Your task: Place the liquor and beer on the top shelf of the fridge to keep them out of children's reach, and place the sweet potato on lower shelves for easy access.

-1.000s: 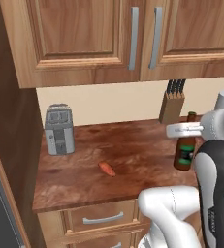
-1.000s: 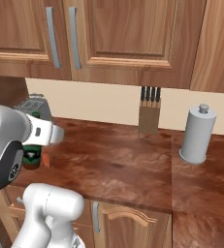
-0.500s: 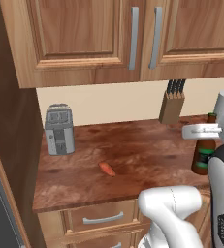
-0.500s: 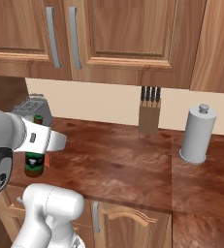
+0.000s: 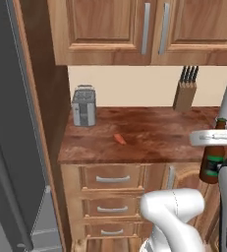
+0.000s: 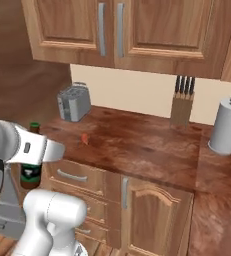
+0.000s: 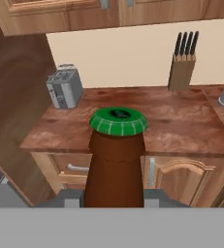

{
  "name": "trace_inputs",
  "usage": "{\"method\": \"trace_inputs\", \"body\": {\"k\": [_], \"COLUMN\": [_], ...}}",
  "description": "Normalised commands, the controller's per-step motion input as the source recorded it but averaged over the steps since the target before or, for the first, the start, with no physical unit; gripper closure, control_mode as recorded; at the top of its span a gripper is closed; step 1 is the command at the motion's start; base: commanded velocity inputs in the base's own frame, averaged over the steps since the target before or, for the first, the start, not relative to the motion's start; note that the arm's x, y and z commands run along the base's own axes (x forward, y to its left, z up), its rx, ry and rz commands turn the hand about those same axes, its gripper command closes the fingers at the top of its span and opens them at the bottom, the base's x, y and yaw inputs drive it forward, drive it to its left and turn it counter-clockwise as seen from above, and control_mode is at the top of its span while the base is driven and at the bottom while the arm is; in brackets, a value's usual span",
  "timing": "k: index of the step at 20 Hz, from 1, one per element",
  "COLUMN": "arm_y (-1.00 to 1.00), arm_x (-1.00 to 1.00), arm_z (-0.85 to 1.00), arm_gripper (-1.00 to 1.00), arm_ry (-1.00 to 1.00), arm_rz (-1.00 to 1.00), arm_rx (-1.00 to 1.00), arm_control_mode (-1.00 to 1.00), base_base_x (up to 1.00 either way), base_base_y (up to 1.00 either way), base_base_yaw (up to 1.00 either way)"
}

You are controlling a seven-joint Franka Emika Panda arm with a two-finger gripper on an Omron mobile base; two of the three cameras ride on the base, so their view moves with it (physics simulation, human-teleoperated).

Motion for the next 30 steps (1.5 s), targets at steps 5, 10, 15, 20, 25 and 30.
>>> {"method": "trace_inputs", "body": {"k": [5, 10, 15, 20, 25, 30], "arm_y": [0.0, 0.0, 0.0, 0.0, 0.0, 0.0], "arm_x": [0.0, 0.0, 0.0, 0.0, 0.0, 0.0], "arm_z": [0.0, 0.0, 0.0, 0.0, 0.0, 0.0], "arm_gripper": [1.0, 1.0, 1.0, 1.0, 1.0, 1.0], "arm_ry": [0.0, 0.0, 0.0, 0.0, 0.0, 0.0], "arm_rz": [0.0, 0.0, 0.0, 0.0, 0.0, 0.0], "arm_rx": [0.0, 0.0, 0.0, 0.0, 0.0, 0.0], "arm_control_mode": [1.0, 1.0, 1.0, 1.0, 1.0, 1.0], "base_base_x": [-0.68, -0.35, -0.03, 0.01, 0.16, 0.4], "base_base_y": [0.09, 0.56, 0.98, 1.0, 1.0, 1.0], "base_base_yaw": [0.54, 0.52, 0.44, 0.42, 0.37, 0.28]}}
